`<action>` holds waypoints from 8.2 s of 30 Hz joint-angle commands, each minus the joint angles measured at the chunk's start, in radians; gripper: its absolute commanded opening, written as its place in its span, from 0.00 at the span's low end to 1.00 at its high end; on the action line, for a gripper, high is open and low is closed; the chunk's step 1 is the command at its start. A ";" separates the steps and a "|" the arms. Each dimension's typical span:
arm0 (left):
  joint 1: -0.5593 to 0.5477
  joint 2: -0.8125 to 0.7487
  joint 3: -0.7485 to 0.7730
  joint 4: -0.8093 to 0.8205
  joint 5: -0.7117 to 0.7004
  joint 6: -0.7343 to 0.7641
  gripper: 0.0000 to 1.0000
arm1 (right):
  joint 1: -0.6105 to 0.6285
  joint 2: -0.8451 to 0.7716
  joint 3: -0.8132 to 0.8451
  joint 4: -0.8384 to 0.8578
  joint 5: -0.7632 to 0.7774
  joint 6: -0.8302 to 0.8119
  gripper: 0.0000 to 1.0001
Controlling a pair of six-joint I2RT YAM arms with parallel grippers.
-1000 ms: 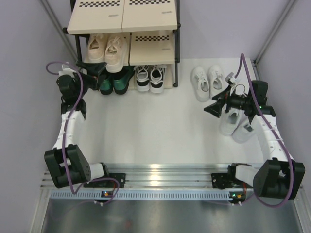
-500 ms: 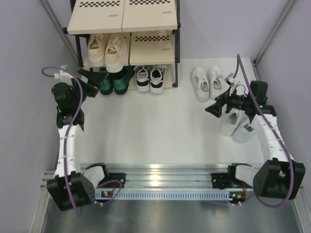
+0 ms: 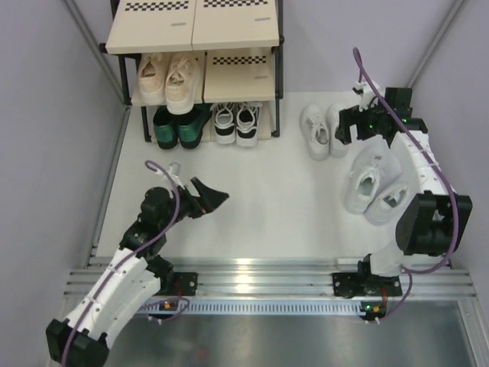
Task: Place and organize the shoes onto the shoe shelf
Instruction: Pick up the shoe at the center of the board, then place the shoe at the shoe shelf.
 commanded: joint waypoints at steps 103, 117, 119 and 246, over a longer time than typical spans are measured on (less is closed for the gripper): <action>-0.777 1.102 0.245 1.229 -0.674 -0.440 0.79 | 0.195 -0.534 -0.559 0.235 -0.315 0.527 0.00; -0.682 1.005 0.104 1.274 -0.476 -0.376 0.00 | 0.196 -0.528 -0.459 -0.018 -0.396 0.084 0.26; -0.656 0.961 0.060 1.266 -0.410 -0.339 0.00 | 0.192 -0.526 -0.432 -0.068 -0.419 0.013 0.43; 0.083 0.928 0.673 0.692 -0.075 -0.391 0.00 | -0.004 -0.422 -0.447 0.186 -0.636 0.065 0.95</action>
